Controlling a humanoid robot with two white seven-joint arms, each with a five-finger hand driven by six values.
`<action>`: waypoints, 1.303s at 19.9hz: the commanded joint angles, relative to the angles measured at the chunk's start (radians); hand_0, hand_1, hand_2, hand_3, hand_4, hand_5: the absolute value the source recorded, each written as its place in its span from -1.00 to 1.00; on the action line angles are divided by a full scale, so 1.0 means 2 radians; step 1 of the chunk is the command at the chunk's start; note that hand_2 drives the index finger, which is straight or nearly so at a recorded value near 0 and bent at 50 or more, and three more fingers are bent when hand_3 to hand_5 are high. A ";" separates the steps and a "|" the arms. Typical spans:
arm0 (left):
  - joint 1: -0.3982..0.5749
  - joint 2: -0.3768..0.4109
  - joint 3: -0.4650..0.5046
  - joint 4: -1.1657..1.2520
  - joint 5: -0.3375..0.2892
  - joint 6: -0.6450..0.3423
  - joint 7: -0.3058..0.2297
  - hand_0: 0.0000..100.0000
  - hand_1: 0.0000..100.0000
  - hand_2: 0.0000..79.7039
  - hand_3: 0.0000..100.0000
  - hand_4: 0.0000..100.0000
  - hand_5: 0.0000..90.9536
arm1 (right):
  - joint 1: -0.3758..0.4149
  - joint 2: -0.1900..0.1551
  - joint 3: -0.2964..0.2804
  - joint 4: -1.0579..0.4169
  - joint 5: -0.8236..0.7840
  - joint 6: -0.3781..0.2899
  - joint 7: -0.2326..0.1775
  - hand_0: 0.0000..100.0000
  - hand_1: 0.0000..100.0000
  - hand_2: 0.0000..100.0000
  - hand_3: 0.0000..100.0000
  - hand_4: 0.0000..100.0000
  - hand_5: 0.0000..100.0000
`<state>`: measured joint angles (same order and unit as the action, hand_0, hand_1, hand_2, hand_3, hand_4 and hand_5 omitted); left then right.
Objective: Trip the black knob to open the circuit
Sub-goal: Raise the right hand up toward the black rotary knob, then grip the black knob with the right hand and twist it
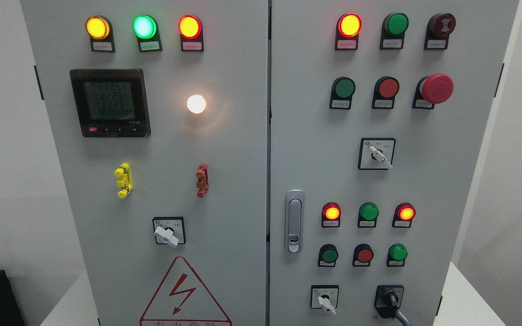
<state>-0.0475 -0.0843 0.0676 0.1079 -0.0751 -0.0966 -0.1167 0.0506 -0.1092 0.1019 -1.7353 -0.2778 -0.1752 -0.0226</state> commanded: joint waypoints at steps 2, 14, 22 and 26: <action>0.000 0.000 0.000 -0.013 0.000 0.000 0.000 -0.76 -0.22 -1.00 -1.00 -1.00 -1.00 | -0.002 0.002 0.007 -0.001 0.000 0.000 0.001 -1.00 -0.90 -1.00 1.00 0.84 0.67; 0.000 0.000 0.000 -0.013 0.000 0.000 0.000 -0.76 -0.22 -1.00 -1.00 -1.00 -1.00 | -0.003 0.002 0.013 -0.001 -0.001 0.000 0.001 -1.00 -0.90 -1.00 1.00 0.84 0.68; 0.000 0.000 0.000 -0.013 0.000 0.000 0.000 -0.76 -0.22 -1.00 -1.00 -1.00 -1.00 | -0.004 0.002 0.013 -0.001 -0.001 0.000 0.002 -1.00 -0.91 -1.00 1.00 0.84 0.69; 0.000 0.000 0.000 -0.013 0.000 0.000 0.000 -0.76 -0.22 -1.00 -1.00 -1.00 -1.00 | -0.005 0.002 0.013 -0.001 -0.001 -0.001 0.011 -1.00 -0.91 -0.99 1.00 0.84 0.69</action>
<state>-0.0476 -0.0843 0.0676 0.1079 -0.0751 -0.0973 -0.1166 0.0428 -0.1054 0.1235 -1.7358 -0.2790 -0.1739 -0.0154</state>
